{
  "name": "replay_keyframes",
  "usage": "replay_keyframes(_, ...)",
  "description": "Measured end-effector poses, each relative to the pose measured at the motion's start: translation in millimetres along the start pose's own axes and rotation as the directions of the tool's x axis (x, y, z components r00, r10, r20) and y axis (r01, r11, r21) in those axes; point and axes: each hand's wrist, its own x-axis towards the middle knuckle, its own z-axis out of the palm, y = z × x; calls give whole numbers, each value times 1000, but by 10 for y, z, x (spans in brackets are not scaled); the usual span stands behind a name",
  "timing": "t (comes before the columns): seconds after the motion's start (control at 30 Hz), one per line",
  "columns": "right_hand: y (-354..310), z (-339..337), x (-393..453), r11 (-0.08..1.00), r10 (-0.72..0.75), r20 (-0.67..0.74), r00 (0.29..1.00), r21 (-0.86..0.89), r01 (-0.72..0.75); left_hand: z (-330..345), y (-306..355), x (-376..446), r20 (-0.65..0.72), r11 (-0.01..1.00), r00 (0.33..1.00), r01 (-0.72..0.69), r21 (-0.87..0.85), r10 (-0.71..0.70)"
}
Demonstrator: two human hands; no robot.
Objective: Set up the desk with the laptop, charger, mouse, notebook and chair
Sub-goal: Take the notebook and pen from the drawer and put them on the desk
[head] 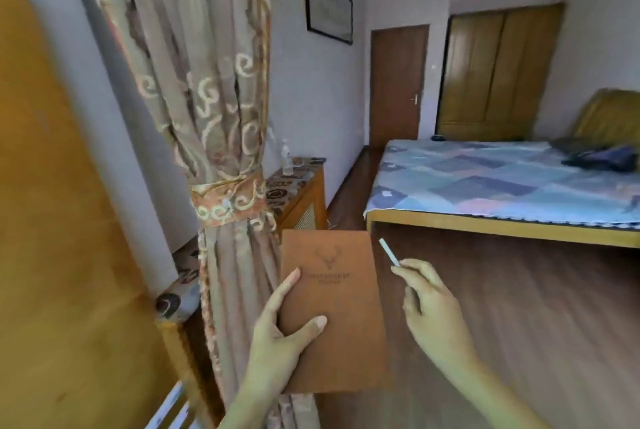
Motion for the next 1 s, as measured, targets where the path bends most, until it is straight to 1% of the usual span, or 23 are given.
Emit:
replay_keyframes(0.2,1260,-750,681,989,60,-157,986,-121,-80,1531,-245,928,134,999,990,-31,-37,36)
replay_keyframes(0.3,1772,-1069,947,974,111,-201,973,-174,-147,2179,-380,1356,203,997,977,-50,-64,62)
replay_keyframes(0.37,2107,-1221,1093,962,157,-238,959,-182,-203,2545,-514,1645,260,996,962,-69,-48,80)
replay_keyframes(0.43,2391,-1311,1234,950,200,-263,944,-185,-252,2835,-607,1918,311,992,943,-123,-5,118)
replay_keyframes(0.53,2894,-1402,1560,918,241,-324,915,-230,-323,3356,-775,2474,405,973,892,-228,21,200)
replay_keyframes(0.63,3336,-1465,1912,887,267,-386,883,-259,-382,3830,-938,3043,492,956,832,-294,1,256)
replay_keyframes(0.8,3975,-1599,2403,811,334,-497,801,-282,-513,4604,-1121,3889,635,932,704,-356,-71,318)
replay_keyframes(0.87,4195,-1705,2542,778,363,-536,762,-276,-564,4955,-1164,4154,678,933,663,-345,-99,317)
replay_keyframes(1.0,4659,-1980,2747,708,402,-609,684,-267,-654,5712,-1298,4557,736,947,609,-286,-144,296)
